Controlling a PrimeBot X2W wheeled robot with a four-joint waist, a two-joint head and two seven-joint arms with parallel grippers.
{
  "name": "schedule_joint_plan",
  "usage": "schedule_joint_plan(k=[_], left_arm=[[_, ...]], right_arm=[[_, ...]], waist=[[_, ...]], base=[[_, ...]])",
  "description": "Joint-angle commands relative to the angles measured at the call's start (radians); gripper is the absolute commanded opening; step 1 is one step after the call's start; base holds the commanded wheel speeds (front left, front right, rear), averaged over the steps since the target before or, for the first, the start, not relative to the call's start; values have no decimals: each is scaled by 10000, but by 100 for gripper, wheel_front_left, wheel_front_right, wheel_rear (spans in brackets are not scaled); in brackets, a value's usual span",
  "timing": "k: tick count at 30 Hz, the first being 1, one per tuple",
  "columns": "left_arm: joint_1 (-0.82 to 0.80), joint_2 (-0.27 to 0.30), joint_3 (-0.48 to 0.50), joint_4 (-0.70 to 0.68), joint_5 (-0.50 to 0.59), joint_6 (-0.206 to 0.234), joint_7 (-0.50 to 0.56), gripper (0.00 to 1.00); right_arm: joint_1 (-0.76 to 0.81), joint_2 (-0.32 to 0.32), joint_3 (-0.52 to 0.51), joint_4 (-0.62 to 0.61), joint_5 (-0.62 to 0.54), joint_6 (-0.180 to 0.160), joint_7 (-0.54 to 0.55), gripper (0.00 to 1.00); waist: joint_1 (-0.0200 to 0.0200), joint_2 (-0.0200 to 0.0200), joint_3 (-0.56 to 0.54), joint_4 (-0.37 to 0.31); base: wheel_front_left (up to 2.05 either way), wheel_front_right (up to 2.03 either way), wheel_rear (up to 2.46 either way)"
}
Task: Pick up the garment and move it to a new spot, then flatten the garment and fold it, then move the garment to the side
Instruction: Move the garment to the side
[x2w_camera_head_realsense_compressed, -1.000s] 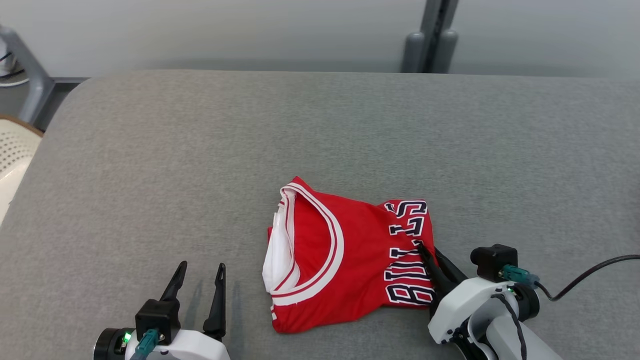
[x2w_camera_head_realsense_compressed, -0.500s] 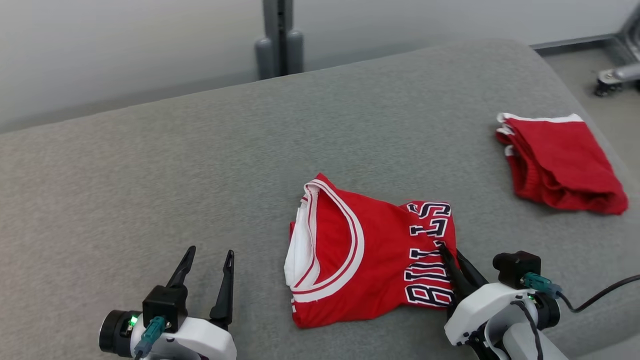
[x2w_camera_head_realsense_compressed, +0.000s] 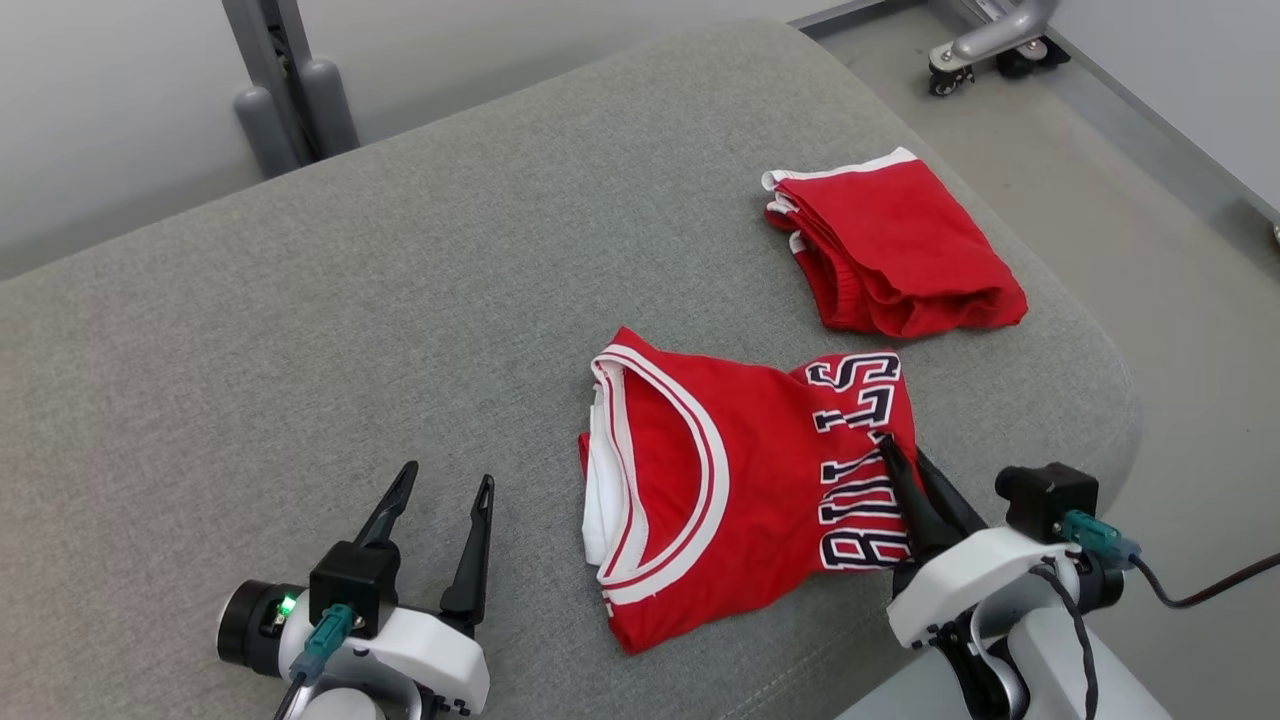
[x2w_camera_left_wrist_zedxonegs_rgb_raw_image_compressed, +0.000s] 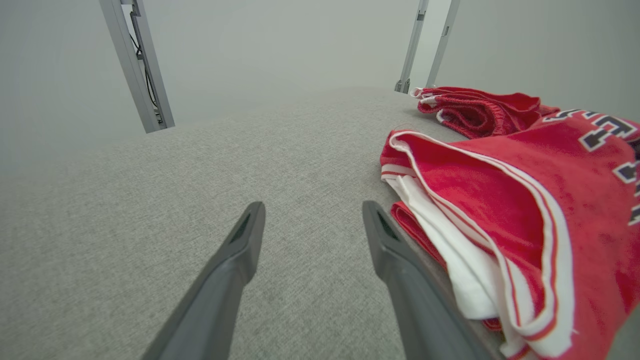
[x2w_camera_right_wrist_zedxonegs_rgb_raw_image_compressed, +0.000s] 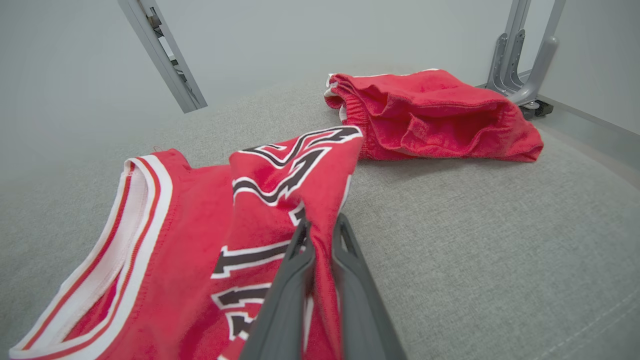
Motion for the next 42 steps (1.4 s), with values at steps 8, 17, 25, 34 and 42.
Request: schedule_joint_plan(k=[8,17,25,34,42], left_arm=[[-324,67,-11,107,202,-79,-43,100],[-292,84,170,60,417,-143,-43,100],[-502,133,223,37,534,-188,-41,100],[-673,180,273,-90,610,-193,-43,100],[-496,138,475,-160,396,-1,-43,100]], right_arm=[[-1525,-42,-335,-573,-374,-3,5,0],[-3571,-576,-1700,561,-1634,-3,5,0],[-4892,-1861,-3843,2364,-3535,-1,5,0],[-5201,-2414,-7562,2764,-6302,-3,7,100],[-4487,-1010,-8258,1036,-7088,-3,7,100]], waist=[[0,-1,418,-120],[0,-1,665,616],[0,-1,1025,1819],[0,-1,1280,2634],[0,-1,972,2964]], base=[[0,0,0],[0,0,0],[0,0,0],[0,0,0],[0,0,0]])
